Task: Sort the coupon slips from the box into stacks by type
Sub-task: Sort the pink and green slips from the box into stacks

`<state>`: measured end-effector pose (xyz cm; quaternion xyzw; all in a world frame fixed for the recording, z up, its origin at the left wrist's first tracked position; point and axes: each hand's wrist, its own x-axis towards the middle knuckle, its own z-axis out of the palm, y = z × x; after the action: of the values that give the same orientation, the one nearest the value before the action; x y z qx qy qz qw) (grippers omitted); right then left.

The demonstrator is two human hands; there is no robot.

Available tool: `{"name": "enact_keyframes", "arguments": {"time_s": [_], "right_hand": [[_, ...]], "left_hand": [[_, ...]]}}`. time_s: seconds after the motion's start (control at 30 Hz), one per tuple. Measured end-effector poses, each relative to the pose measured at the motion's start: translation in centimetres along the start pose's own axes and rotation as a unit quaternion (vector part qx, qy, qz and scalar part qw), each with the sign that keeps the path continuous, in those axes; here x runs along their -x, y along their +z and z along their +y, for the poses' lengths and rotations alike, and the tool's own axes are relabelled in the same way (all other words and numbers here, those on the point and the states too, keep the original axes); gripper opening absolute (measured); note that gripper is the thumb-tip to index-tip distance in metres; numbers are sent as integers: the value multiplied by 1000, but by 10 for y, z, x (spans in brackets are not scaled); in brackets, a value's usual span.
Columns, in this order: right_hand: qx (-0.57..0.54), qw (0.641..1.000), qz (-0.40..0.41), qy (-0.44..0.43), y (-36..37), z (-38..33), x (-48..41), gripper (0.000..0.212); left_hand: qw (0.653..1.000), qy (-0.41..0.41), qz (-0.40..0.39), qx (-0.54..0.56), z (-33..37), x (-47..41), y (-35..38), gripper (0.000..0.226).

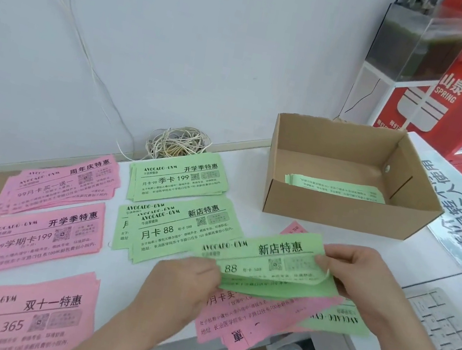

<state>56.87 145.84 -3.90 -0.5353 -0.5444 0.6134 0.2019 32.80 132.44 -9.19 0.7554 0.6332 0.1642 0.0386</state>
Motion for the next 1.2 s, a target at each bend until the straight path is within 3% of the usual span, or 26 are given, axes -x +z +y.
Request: {"name": "enact_keyframes", "arguments": {"time_s": [0.13,0.2,0.3,0.4,0.53,0.63,0.73,0.8,0.93,1.0,1.1,1.2], "right_hand": [[-9,998,-35,-47,28,-27,-21,24],[36,997,-33,-57,52,-30,-45,35],[83,994,-2,-70,90,-28,-83,51],[142,987,24,-77,120,-24,-108,50],[281,955,12,-92,122,-20,-107,46],[429,897,-70,-87,85,-18,-73,66],[483,868,-115,-26,43,-9,-32,79],[509,854,-102,-24,29,7,-15,85],[518,854,-36,-20,25,42,-3,95],[529,848,3,-43,27,57,-3,97],[531,844,28,-65,28,67,-3,94],[532,844,16,-69,23,67,-4,95]], "left_hand": [[993,-20,105,-50,-24,1,-39,5],[987,-45,123,-95,-43,6,-46,22],[979,-123,85,-136,-76,10,-41,52],[973,-126,-11,-192,-97,12,-27,79],[959,-190,-113,-178,-103,18,-10,52],[958,-219,-139,-123,-99,14,-13,60],[944,-242,-196,-111,-86,8,-20,64],[956,-187,-172,-148,-64,7,-17,57],[985,-77,-133,-73,1,4,20,34],[985,-58,-159,-39,26,1,39,47],[972,-73,-207,-84,42,-2,52,62],[973,-77,-199,-92,44,-5,60,49]]}}
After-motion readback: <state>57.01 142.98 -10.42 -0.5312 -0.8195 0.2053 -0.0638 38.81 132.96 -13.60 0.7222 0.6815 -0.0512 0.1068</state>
